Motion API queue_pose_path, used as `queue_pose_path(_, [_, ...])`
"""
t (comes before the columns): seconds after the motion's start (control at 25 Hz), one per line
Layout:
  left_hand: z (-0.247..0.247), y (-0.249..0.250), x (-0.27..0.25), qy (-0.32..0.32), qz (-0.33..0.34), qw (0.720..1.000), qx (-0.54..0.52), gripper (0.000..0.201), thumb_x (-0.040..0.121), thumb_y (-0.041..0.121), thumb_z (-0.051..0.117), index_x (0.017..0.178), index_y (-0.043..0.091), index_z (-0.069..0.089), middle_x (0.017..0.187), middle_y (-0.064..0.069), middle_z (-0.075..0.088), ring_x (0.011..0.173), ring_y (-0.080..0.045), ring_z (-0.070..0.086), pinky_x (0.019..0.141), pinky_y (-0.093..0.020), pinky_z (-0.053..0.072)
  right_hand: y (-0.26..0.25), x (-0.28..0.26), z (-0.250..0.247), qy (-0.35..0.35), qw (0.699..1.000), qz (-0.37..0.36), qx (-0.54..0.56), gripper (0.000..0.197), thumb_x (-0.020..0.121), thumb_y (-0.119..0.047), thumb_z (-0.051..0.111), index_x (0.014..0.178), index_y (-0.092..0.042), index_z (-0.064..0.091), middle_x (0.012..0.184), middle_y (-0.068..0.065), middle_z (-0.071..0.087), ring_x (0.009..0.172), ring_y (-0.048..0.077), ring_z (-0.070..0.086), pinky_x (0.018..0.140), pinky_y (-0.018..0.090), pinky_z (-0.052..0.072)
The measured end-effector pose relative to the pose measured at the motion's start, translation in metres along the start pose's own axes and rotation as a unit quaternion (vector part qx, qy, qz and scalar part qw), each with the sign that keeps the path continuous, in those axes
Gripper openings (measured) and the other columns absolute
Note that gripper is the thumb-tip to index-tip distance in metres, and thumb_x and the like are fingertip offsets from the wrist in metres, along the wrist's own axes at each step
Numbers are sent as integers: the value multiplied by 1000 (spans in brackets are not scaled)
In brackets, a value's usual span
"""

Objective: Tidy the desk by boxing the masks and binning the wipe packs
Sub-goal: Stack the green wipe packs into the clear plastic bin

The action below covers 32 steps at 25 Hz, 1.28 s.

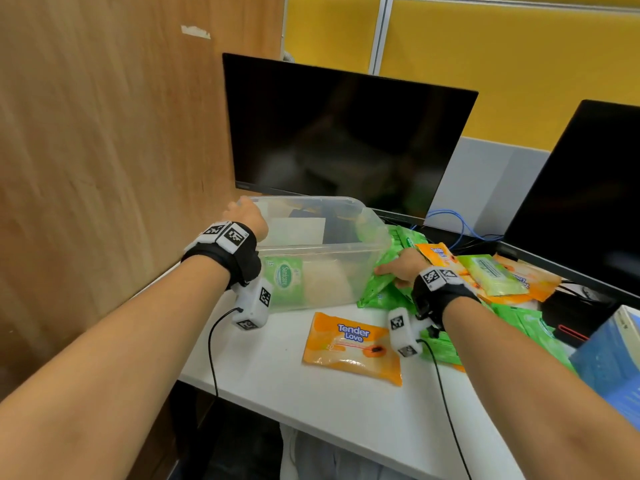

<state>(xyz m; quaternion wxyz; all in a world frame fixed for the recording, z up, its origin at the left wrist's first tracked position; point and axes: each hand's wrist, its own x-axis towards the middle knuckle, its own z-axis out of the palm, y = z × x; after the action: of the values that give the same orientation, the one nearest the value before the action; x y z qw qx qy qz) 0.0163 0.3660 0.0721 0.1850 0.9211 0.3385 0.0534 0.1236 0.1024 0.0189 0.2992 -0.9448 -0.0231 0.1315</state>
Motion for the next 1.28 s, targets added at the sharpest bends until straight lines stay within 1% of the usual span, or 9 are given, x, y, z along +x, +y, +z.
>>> queue_pose_path(0.16, [-1, 1, 0, -2, -8, 1000, -2, 63, 91, 6, 47, 147, -1, 18, 148, -21, 28, 136, -38, 33, 112, -45, 32, -22, -11, -20, 171, 983, -37, 55, 18, 84, -14, 63, 96, -3, 56, 95, 16, 63, 78, 30, 63, 64, 37, 53])
queue_pose_path(0.32, [-2, 1, 2, -9, -4, 1000, -18, 59, 92, 8, 44, 147, 2, 21, 148, -20, 28, 135, -39, 34, 111, -47, 33, -64, -42, -41, 335, 899, -241, 146, 27, 84, -16, 59, 108, -8, 50, 99, 14, 66, 89, 30, 63, 73, 38, 52])
queue_pose_path(0.44, [-4, 2, 3, -21, -3, 999, -43, 59, 93, 8, 42, 148, 4, 20, 150, -19, 25, 136, -39, 34, 110, -47, 35, -105, -58, -21, 215, 913, -328, 111, 26, 81, -13, 61, 105, -12, 52, 95, 11, 68, 86, 27, 65, 72, 32, 50])
queue_pose_path(0.64, [-2, 1, 2, -12, 0, 998, -55, 58, 94, 11, 42, 148, 4, 22, 149, -19, 27, 135, -38, 36, 109, -44, 34, -149, -55, 41, 22, 945, -295, -139, 31, 90, -11, 52, 121, -11, 53, 120, 13, 62, 113, 31, 57, 86, 33, 44])
queue_pose_path(0.76, [-1, 1, 2, -9, -4, 998, -56, 59, 94, 10, 43, 148, 5, 20, 150, -19, 26, 136, -38, 35, 111, -44, 33, -158, -33, 53, -72, 921, -246, -293, 31, 80, -32, 67, 110, -37, 62, 128, 3, 60, 111, 25, 58, 92, 35, 47])
queue_pose_path(0.88, [0, 1, 2, -7, -7, 999, -54, 61, 94, 9, 41, 150, 5, 17, 151, -19, 25, 137, -38, 34, 112, -45, 31, -152, -44, 44, -104, 911, -193, -349, 29, 59, -50, 78, 86, -41, 74, 100, -6, 71, 84, 17, 65, 79, 29, 55])
queue_pose_path(1.04, [2, 1, 2, -7, -8, 999, -53, 66, 93, 10, 43, 151, 7, 12, 151, -18, 24, 137, -37, 34, 112, -47, 32, -149, -58, 38, -59, 893, -224, -386, 42, 91, -21, 59, 132, -14, 57, 123, 7, 63, 109, 24, 59, 90, 29, 47])
queue_pose_path(1.16, [3, 2, 3, -9, -8, 998, -54, 68, 93, 9, 43, 152, 7, 10, 152, -18, 23, 138, -37, 31, 113, -47, 31, -146, -62, 33, -41, 854, -232, -464, 52, 89, -23, 65, 139, -21, 50, 131, 6, 58, 111, 26, 58, 95, 33, 48])
queue_pose_path(1.28, [3, 1, 2, -7, -8, 998, -58, 68, 93, 8, 41, 153, 7, 7, 155, -17, 19, 140, -36, 28, 114, -45, 29, -147, -48, 44, -78, 884, -206, -413, 54, 85, -36, 70, 135, -23, 54, 129, 6, 61, 110, 27, 59, 98, 39, 49])
